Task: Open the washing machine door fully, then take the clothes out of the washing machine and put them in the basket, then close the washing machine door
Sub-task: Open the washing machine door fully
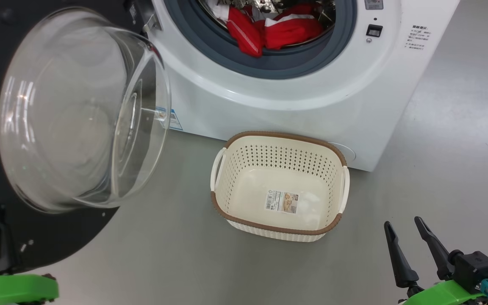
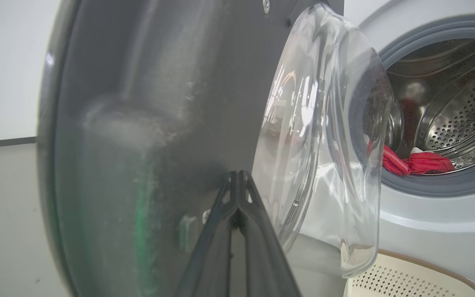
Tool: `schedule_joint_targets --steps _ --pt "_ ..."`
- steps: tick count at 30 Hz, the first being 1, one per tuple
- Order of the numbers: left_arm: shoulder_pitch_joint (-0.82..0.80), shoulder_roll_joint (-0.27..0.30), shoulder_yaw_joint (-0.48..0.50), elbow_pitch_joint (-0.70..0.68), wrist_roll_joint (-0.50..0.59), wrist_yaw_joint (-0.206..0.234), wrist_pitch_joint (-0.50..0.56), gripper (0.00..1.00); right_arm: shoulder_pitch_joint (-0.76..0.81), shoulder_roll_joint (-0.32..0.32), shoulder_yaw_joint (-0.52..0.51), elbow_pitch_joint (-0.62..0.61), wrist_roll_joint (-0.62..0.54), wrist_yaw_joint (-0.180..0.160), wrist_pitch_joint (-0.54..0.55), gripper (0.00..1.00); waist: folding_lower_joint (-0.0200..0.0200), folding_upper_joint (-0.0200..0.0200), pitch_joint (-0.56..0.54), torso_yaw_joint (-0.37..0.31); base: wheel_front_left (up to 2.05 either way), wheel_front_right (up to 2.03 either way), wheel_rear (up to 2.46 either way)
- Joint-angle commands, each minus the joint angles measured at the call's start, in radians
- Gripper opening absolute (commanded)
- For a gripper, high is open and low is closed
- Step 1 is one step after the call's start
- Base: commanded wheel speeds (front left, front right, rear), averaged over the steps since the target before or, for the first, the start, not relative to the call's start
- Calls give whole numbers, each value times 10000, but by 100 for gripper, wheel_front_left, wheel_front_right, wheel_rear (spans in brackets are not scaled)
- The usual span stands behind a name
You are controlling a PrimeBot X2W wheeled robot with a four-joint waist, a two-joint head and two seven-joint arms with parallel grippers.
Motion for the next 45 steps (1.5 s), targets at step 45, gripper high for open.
schedule_joint_targets --steps 45 --pt "-2940 2435 2639 3083 852 -65 -59 0 -771 -364 130 -471 -205 65 -92 100 0 -1 737 -489 0 0 0"
